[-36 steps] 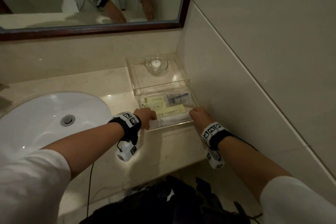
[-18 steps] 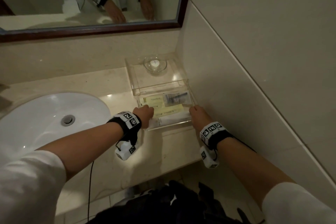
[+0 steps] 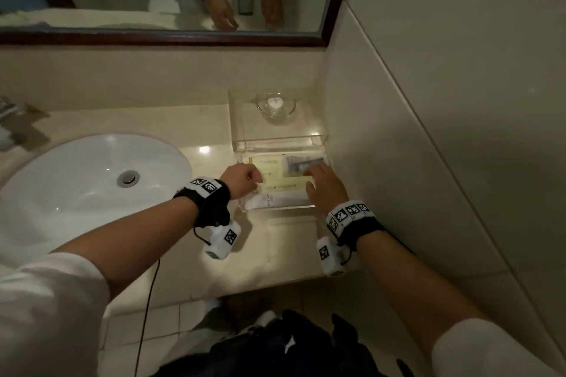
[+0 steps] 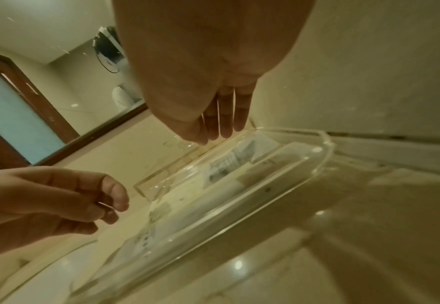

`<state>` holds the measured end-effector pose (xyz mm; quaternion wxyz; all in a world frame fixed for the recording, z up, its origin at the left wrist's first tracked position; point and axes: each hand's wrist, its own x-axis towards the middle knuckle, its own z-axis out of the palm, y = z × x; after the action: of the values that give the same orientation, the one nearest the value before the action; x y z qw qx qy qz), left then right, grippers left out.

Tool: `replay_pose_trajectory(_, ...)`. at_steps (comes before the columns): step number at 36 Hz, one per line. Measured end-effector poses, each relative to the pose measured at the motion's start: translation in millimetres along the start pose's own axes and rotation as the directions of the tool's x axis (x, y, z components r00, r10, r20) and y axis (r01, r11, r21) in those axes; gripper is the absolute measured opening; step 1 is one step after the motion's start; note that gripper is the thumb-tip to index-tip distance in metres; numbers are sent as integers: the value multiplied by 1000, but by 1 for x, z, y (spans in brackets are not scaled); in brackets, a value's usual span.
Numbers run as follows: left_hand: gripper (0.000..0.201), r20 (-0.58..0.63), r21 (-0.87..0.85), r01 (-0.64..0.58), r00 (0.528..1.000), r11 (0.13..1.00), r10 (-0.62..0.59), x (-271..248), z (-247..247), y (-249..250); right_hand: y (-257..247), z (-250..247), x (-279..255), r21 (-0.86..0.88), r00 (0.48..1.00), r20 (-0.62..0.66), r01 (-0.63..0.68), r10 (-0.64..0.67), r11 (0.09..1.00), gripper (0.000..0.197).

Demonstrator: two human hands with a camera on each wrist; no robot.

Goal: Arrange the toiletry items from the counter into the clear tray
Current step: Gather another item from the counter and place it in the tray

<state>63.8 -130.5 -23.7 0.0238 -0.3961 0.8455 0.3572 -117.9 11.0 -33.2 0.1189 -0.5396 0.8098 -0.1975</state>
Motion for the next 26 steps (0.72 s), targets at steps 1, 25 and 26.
replay_pose_trajectory(1, 20, -29, -53, 21, 999, 998, -23, -3, 0, -2, -5, 3, 3, 23, 1000, -7, 24, -23, 999, 27)
replay_pose_trajectory(25, 11, -161, -778, 143, 896, 611, -414, -83, -75, -138, -168, 70, 59, 192, 921, 135, 338, -366, 921, 19)
replay_pose_trajectory(26, 12, -162, -797, 144, 884, 586, -438, -88, -81, -150, -180, 76, 61, 185, 918, 152, 339, -367, 923, 19)
